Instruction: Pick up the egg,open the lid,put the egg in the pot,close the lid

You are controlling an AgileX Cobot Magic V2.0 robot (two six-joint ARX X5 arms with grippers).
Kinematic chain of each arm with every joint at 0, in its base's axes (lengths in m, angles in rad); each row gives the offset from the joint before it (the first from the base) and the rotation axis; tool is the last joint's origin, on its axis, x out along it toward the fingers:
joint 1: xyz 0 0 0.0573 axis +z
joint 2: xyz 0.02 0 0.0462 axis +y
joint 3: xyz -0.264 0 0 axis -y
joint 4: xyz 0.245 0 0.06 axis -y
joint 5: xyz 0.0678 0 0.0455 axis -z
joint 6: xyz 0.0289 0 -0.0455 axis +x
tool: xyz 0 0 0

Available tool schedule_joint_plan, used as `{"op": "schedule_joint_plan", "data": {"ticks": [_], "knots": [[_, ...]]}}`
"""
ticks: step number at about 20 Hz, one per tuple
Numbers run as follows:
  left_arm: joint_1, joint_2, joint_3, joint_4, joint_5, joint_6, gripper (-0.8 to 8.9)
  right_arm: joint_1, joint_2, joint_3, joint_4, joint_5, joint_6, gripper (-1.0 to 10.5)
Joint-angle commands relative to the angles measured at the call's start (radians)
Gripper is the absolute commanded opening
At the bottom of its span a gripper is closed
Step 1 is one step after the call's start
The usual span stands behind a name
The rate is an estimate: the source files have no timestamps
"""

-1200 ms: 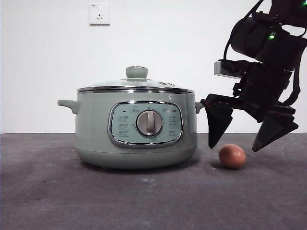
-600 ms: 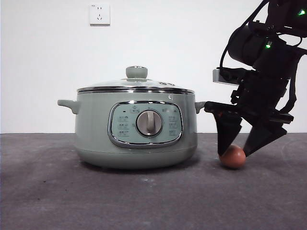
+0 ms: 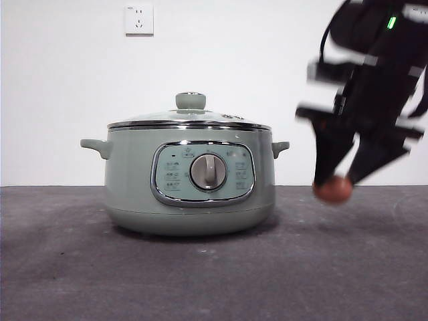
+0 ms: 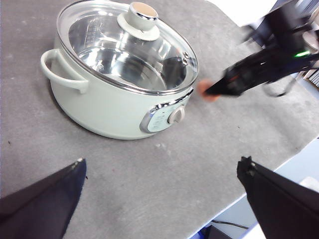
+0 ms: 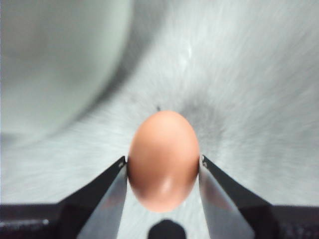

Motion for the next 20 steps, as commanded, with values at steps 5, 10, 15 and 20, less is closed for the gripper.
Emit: {"op": "schedule_joint_plan", "data": {"ticks": [5,10,15,20], "knots": [[-0.049,0.150,0.032,0.186,0.046,-0.074,6.58,0.000,-0.379,0.000,-0.137,0.005,-0.002,-0.2],[-0.248,0.408,0.207,0.353,-0.144,-0.085,6.56,0.000,-0.645,0.000,-0.222,0.003,-0.001,-0.2],[-0.435,0.761,0.463,0.397,-0.394,0.024,6.56,0.001,-0.776,0.000,-0.300,0.001,0.012,-0.2],[-0.497,1.036,0.653,0.402,-0.524,0.080,6.56,0.002,-0.814,0.000,-0.340,-0.010,0.023,-0.2]]}}
